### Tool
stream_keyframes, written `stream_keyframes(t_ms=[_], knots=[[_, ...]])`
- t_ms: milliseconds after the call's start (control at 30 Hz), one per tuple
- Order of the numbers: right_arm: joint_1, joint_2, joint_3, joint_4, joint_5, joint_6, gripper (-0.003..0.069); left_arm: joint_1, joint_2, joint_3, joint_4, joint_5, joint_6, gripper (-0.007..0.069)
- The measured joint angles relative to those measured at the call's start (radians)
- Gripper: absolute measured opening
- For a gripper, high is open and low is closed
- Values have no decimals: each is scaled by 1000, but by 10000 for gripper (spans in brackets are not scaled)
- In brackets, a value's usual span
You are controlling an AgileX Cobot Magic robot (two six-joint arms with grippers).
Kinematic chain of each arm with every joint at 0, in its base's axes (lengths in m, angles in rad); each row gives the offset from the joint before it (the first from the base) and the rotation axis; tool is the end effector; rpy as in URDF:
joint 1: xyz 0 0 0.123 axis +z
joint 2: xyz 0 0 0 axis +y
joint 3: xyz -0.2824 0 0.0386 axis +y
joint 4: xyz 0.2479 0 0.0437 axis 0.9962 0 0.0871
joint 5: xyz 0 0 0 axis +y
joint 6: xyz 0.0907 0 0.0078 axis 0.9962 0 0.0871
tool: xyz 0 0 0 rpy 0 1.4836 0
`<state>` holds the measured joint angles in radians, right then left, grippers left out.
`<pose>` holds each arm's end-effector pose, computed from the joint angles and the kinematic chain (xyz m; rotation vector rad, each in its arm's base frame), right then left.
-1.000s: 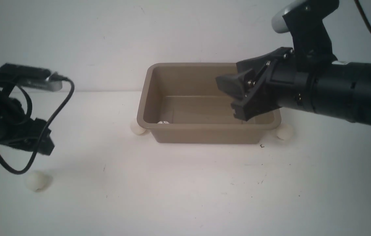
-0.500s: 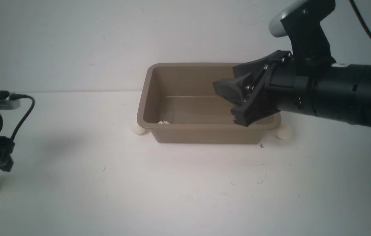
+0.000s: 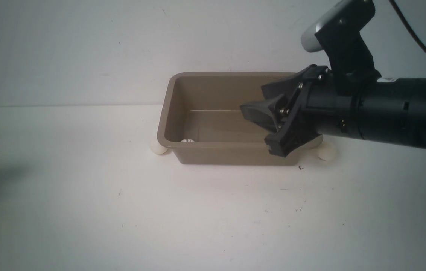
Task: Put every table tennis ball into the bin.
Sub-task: Use the left arm to clamp the table tennis ball closest to it, then use the left arm to put the table tennis ball into the box
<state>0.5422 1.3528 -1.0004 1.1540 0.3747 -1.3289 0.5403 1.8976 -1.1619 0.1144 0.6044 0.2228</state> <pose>0.2434 0.1823 0.3273 -0.9342 1.7810 0.5580 0.3133 0.1948 0.1578 -0.3339 2.8440 0.2772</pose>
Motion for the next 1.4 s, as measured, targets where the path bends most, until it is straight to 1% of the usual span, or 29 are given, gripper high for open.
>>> stream_keyframes(t_ms=[67, 133, 167, 200, 233, 267, 400, 467, 533, 733, 800, 833, 933, 1000, 1033, 1067, 1100, 1133, 1233, 1400], knots=[[0, -1, 0, -2, 10, 0, 344, 30, 35, -14, 8, -45, -11, 493], [0, -5, 0, -2, 13, 0, 344, 45, 65, -12, -34, -38, -11, 489], [0, -10, 0, -2, 14, 0, 344, 44, 75, -13, -87, -34, 28, 477], [0, -13, 0, -2, 13, 0, 344, 29, 76, -13, -166, -34, 92, 463], [0, -13, 0, -2, 10, 0, 344, 18, 77, -12, -191, -29, 111, 457], [0, -14, 0, -2, 2, 0, 344, -3, 74, -12, -262, -24, 169, 442], [0, -19, 0, -1, -36, 0, 344, -102, 66, -7, -516, 42, 337, 396], [0, -21, 0, 1, -39, 0, 344, -141, 62, -7, -594, 50, 382, 375], [0, -21, 0, 1, -39, 0, 344, -164, 54, -7, -626, 50, 400, 358], [0, -21, 0, 1, -62, 0, 344, -232, -18, -6, -658, 49, 452, 356], [0, -21, 0, 2, -71, 0, 345, -263, -78, -6, -683, 50, 485, 356], [0, -21, 0, 4, -75, 0, 345, -286, -118, -16, -718, 58, 522, 356], [0, -21, 0, 10, -88, 0, 345, -339, -192, -56, -854, 93, 646, 356], [0, -21, 0, 14, -93, 0, 345, -386, -226, -109, -1009, 141, 778, 356], [0, -21, 0, 14, -95, 0, 345, -400, -229, -119, -1038, 151, 800, 356], [0, -21, 0, 16, -99, 0, 345, -441, -234, -164, -1163, 197, 882, 356], [0, -21, 0, 16, -99, 0, 345, -464, -234, -183, -1233, 214, 923, 356], [0, -21, 0, 16, -101, 0, 345, -478, -233, -200, -1268, 227, 945, 356], [0, -21, 0, 16, -102, 0, 345, -518, -229, -230, -1326, 233, 999, 356], [0, -21, 0, 16, -102, 0, 345, -599, -189, -247, -1338, 225, 1084, 356]])
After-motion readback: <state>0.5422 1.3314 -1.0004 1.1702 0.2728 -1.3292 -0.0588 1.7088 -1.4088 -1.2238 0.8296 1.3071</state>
